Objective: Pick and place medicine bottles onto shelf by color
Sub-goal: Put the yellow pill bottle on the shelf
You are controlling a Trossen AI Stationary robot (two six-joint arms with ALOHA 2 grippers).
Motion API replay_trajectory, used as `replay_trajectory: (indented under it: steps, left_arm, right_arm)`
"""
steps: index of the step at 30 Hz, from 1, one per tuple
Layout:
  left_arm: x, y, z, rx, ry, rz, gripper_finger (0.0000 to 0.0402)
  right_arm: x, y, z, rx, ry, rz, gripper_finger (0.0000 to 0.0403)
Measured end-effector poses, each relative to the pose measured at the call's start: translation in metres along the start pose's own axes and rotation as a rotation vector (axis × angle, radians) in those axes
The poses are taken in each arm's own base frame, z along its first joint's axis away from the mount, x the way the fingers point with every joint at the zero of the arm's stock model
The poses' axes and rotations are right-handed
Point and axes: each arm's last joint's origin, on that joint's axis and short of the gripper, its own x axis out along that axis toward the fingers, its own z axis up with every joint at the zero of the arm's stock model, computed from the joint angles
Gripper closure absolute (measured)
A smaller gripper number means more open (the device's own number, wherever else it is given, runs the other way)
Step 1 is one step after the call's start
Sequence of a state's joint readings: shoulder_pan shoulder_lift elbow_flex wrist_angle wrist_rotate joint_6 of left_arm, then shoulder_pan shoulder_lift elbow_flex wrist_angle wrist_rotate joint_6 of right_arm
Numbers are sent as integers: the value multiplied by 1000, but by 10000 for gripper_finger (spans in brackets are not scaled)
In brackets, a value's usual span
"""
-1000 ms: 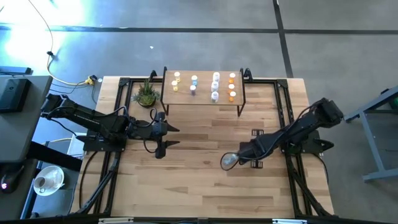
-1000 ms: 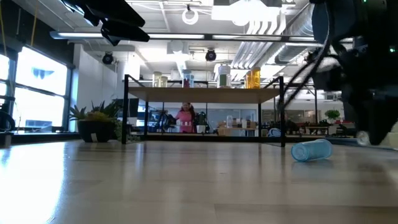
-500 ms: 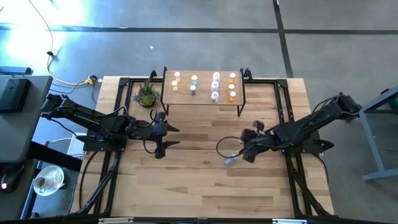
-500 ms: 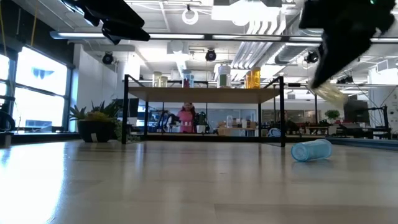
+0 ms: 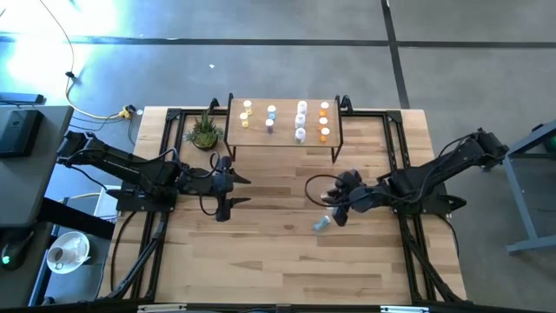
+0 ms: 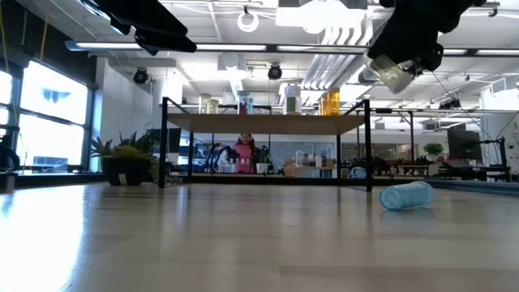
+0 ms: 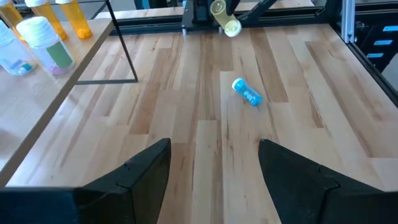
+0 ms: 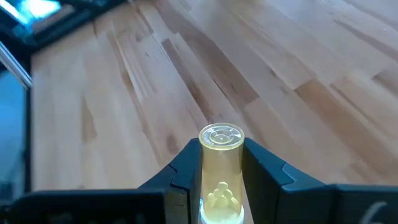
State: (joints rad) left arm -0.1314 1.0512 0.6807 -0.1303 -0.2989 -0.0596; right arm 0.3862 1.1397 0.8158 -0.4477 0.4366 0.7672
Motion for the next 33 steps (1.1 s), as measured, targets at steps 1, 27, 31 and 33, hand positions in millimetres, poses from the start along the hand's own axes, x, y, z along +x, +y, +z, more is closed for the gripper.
replay_trajectory:
  steps: [1, 27, 31, 33]
  left_arm:
    - [0, 0, 0, 4, 0, 0, 170]
    - [0, -1, 5, 358, -54, 1, 170]
    - [0, -1, 5, 468, -53, 5, 170]
    - [0, -1, 5, 534, -53, 7, 170]
  right_arm:
    - [0, 1, 1, 25, -9, 9, 324]
    - [16, 20, 14, 547, -94, 176, 324]
    - [30, 20, 17, 594, -100, 191, 324]
    - [39, 20, 19, 609, -96, 200, 324]
